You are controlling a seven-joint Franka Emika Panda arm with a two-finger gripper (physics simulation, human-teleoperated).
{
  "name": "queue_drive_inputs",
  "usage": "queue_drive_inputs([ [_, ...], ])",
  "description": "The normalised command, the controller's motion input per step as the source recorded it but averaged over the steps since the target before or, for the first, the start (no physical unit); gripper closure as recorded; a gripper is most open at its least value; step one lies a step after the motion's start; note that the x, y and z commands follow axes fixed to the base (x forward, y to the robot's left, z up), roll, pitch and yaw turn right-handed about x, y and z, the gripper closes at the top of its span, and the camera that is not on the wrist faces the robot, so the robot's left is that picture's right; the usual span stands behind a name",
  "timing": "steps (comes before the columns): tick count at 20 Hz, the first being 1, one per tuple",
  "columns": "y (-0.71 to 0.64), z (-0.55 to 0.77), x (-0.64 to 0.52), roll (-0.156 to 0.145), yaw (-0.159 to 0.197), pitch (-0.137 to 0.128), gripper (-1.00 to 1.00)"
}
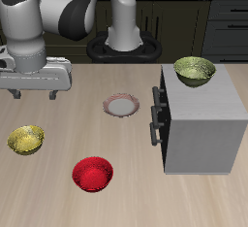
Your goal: Place the yellow bowl on the plate
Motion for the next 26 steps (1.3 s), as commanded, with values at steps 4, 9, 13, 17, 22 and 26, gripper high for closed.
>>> queue_drive_inputs([
  [4,0.05,-0.22,0.02,0.002,-0.005,0.02,-1.0],
  [9,0.05,-0.26,0.02,0.008,-0.007,0.028,-1.0],
  [13,-0.02,-0.29,-0.01,0.008,-0.002,0.031,-1.0],
  [17,-0.05,-0.16,0.0,0.001,0.008,0.014,-1.0],
  [22,-0.1,-0.1,-0.06,-0.006,0.012,-0.002,-1.0],
  [26,-0.1,-0.22,-0.02,-0.018,-0.004,0.025,-1.0],
])
